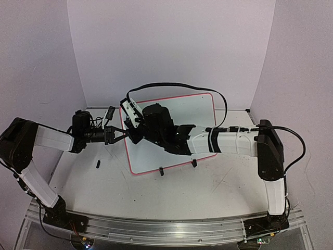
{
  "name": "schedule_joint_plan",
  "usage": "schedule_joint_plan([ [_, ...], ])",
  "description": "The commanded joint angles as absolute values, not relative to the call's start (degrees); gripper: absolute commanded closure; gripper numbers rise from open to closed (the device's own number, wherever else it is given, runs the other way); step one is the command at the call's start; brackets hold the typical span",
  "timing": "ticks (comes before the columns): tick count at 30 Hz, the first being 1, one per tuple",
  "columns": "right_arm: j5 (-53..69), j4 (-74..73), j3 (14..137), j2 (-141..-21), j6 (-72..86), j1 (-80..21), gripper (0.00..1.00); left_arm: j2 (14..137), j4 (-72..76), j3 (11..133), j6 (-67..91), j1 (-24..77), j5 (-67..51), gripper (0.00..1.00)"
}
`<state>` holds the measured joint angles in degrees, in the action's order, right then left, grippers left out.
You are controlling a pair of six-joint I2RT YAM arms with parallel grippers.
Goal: Write a sentence on the whiteboard
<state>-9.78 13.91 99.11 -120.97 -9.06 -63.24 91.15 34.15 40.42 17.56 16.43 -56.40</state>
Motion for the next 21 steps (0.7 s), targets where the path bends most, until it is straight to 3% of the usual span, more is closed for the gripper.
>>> schedule_joint_plan([
  [1,-10.33,14.41,102.07,-122.00,-8.53,-62.85,1.00,91.23,34.10,41.05,16.43,16.13,-52.30,1.00],
  [21,-13.84,14.33,98.38,-119.66,-9.40,-62.16,1.00,91.13,33.93,41.04,16.29,16.10,-52.23,1.00],
])
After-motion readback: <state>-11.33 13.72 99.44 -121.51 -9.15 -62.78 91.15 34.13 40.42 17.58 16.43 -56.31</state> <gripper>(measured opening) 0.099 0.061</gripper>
